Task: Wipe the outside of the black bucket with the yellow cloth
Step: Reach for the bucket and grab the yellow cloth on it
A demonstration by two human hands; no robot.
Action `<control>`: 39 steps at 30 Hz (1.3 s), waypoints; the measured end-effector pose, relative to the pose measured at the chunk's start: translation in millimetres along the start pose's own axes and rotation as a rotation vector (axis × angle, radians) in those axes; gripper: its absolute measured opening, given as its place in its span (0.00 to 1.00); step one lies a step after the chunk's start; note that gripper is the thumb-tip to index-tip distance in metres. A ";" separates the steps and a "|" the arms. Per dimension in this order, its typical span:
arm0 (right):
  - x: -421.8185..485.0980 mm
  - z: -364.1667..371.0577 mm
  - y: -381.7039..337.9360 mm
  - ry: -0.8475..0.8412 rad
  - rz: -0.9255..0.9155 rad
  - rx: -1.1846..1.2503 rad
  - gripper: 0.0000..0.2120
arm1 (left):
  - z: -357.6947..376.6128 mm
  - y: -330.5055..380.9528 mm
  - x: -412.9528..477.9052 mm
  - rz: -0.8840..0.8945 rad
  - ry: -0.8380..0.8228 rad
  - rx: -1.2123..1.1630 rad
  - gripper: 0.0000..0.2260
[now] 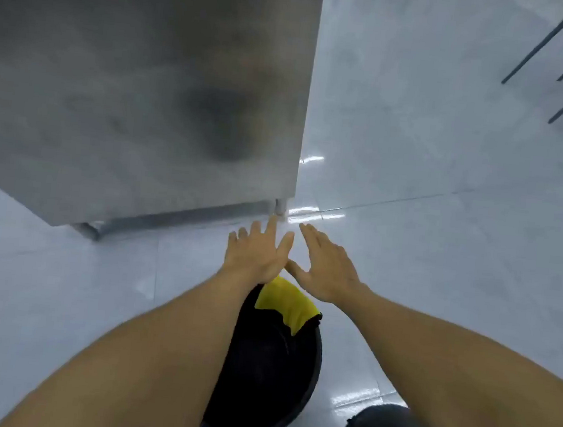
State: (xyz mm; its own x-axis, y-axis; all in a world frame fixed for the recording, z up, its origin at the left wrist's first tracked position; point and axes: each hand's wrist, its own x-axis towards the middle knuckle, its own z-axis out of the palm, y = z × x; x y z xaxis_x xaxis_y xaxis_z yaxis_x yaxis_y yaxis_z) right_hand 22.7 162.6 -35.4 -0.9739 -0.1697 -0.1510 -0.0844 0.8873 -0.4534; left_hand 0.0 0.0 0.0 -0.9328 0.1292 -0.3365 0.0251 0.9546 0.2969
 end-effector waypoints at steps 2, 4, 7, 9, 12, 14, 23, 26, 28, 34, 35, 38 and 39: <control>-0.2 37.6 16.5 -0.160 0.021 0.001 0.45 | 39.0 -6.5 6.4 -0.083 -0.130 0.032 0.32; -0.1 72.4 34.6 -0.302 0.053 -0.034 0.47 | 74.6 -17.7 11.4 -0.159 -0.230 0.032 0.32; 3.2 110.0 53.4 -0.294 0.043 -0.060 0.37 | 110.6 -28.1 12.9 -0.153 -0.216 0.081 0.32; 3.0 122.2 60.0 -0.220 0.035 -0.012 0.27 | 121.8 -29.5 12.0 -0.120 -0.157 0.095 0.32; -3.1 128.2 60.1 -0.139 0.037 0.138 0.16 | 123.4 -30.9 5.1 -0.130 -0.088 -0.069 0.34; -6.6 126.3 57.6 -0.158 0.047 0.174 0.15 | 123.7 -31.4 -6.8 -0.113 -0.064 -0.123 0.39; -14.2 113.1 46.6 -0.280 0.158 0.094 0.19 | 150.0 -6.3 -79.6 -0.157 -0.661 -0.061 0.59; -22.0 101.4 38.8 -0.319 0.134 0.119 0.21 | 164.4 -4.7 -91.9 -0.093 -0.640 -0.195 0.31; -27.5 94.7 29.2 -0.323 0.097 0.118 0.22 | 165.0 -2.0 -98.1 -0.014 -0.607 -0.208 0.16; -39.0 77.6 3.2 -0.174 0.030 0.069 0.21 | 152.6 -9.1 -118.3 0.092 -0.460 -0.139 0.11; -40.5 75.0 1.4 -0.138 0.032 0.066 0.21 | 152.3 -12.2 -120.2 0.102 -0.433 -0.150 0.10; -44.8 73.5 -0.5 -0.039 0.073 0.070 0.21 | 150.5 -16.7 -123.9 0.152 -0.355 -0.121 0.11; -46.2 74.3 -0.9 -0.018 0.083 0.056 0.20 | 151.6 -17.0 -124.6 0.165 -0.334 -0.116 0.11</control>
State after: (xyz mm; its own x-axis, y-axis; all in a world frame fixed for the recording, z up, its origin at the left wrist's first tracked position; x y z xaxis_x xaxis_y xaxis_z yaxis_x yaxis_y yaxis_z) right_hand 83.4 137.7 -93.3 -0.9730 -0.1052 -0.2056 0.0086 0.8731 -0.4875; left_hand 170.3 8.3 -98.6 -0.7507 0.3768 -0.5426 0.1064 0.8796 0.4637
